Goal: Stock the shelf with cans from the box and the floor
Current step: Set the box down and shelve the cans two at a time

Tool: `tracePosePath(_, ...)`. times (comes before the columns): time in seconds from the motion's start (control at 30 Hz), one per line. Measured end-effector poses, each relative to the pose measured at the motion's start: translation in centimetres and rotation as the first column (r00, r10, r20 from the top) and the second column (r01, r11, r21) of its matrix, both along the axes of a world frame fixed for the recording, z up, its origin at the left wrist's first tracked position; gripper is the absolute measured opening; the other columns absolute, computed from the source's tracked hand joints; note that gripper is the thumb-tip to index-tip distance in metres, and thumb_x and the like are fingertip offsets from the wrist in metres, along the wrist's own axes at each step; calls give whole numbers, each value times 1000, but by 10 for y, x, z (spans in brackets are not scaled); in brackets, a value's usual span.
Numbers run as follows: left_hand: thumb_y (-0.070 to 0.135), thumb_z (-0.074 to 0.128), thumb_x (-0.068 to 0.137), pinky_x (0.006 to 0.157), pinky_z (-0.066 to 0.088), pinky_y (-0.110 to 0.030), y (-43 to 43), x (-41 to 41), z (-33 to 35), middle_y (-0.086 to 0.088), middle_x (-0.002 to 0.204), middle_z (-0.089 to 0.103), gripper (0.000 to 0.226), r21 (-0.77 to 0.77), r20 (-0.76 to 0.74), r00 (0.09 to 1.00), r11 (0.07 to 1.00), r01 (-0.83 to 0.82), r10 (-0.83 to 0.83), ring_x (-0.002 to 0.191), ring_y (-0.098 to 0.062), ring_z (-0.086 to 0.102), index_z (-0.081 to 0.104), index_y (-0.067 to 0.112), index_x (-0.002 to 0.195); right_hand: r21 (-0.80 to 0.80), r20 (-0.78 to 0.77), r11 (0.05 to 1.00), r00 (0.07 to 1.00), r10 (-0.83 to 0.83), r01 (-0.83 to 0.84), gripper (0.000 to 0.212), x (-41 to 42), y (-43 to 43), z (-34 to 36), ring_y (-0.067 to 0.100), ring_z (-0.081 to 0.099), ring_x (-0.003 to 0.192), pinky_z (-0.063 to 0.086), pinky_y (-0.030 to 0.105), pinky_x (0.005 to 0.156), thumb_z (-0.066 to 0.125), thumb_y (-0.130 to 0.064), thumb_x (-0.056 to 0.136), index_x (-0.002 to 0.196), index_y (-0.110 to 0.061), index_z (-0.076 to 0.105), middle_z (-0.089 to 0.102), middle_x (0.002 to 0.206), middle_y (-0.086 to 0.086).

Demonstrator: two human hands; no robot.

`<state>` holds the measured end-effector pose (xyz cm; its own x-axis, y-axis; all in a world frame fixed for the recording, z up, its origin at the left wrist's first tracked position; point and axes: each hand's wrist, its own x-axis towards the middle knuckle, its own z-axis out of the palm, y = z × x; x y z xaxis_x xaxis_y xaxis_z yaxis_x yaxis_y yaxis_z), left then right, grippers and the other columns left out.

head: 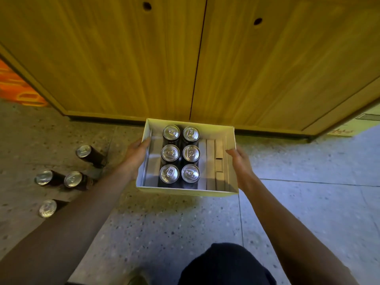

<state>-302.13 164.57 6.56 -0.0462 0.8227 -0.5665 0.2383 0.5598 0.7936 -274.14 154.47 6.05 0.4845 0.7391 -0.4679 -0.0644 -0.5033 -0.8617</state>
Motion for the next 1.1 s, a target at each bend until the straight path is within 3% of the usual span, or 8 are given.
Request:
tracePosePath(0.2, 51, 50, 96, 92, 32, -35, 5, -1, -54, -8, 142, 52, 52, 0, -25, 1000, 1000, -18, 18, 114, -19, 44, 52, 22, 139, -31, -1, 999, 1000, 14, -14, 13, -4, 10, -54, 10, 56, 94, 39, 27, 68, 50, -28, 100, 97, -36, 60, 60, 99, -9)
tracePosePath(0.33, 48, 49, 97, 92, 31, -35, 11, 0, -74, -7, 139, 53, 46, 1, -31, 999, 1000, -19, 19, 122, -24, 45, 54, 24, 137, -39, -13, 999, 999, 33, -34, 18, -2, 15, -79, 18, 57, 104, 44, 40, 88, 49, -29, 100, 113, -27, 61, 63, 109, 0)
tracePosePath(0.47, 47, 49, 98, 93, 31, -35, 18, -2, -89, 3, 125, 54, 44, -11, -16, 1000, 1000, 6, -6, 124, -22, 44, 54, 26, 137, -30, -9, 1000, 1000, 8, -8, 16, -4, 20, -93, 10, 57, 98, 44, 35, 81, 50, -26, 99, 102, -34, 64, 64, 106, -4)
tracePosePath(0.57, 46, 48, 98, 95, 30, -35, 21, -2, -102, 7, 119, 51, 42, -17, -9, 1000, 1000, 16, -16, 115, -15, 42, 54, 27, 136, -38, -30, 999, 1000, 8, -9, 25, -4, 23, -105, 14, 57, 109, 43, 42, 92, 50, -27, 100, 118, -29, 65, 65, 115, -2)
tracePosePath(0.77, 47, 49, 98, 92, 32, -35, 25, -3, -116, 6, 116, 55, 37, -24, 0, 1000, 1000, 11, -11, 110, -16, 46, 58, 29, 129, -39, -25, 999, 1000, -2, 1, 22, -6, 34, -112, 0, 54, 99, 41, 25, 72, 51, -28, 99, 106, -43, 64, 63, 105, -18)
tracePosePath(0.9, 45, 49, 99, 90, 31, -33, 31, -2, -117, 9, 111, 55, 25, -5, 6, 1000, 1000, 15, -15, 106, -13, 45, 57, 36, 121, -27, -11, 1000, 1000, -5, 5, 23, -7, 38, -115, -3, 52, 97, 39, 24, 72, 51, -29, 99, 99, -48, 63, 61, 102, -23)
tracePosePath(1.1, 44, 45, 101, 89, 30, -30, 30, -2, -116, 11, 112, 52, 39, 42, 4, 1000, 999, 27, -28, 99, -8, 46, 55, 28, 134, 7, 22, 1000, 999, 27, -27, 23, -4, 40, -115, -1, 52, 99, 39, 22, 71, 49, -27, 99, 111, -44, 60, 60, 104, -21)
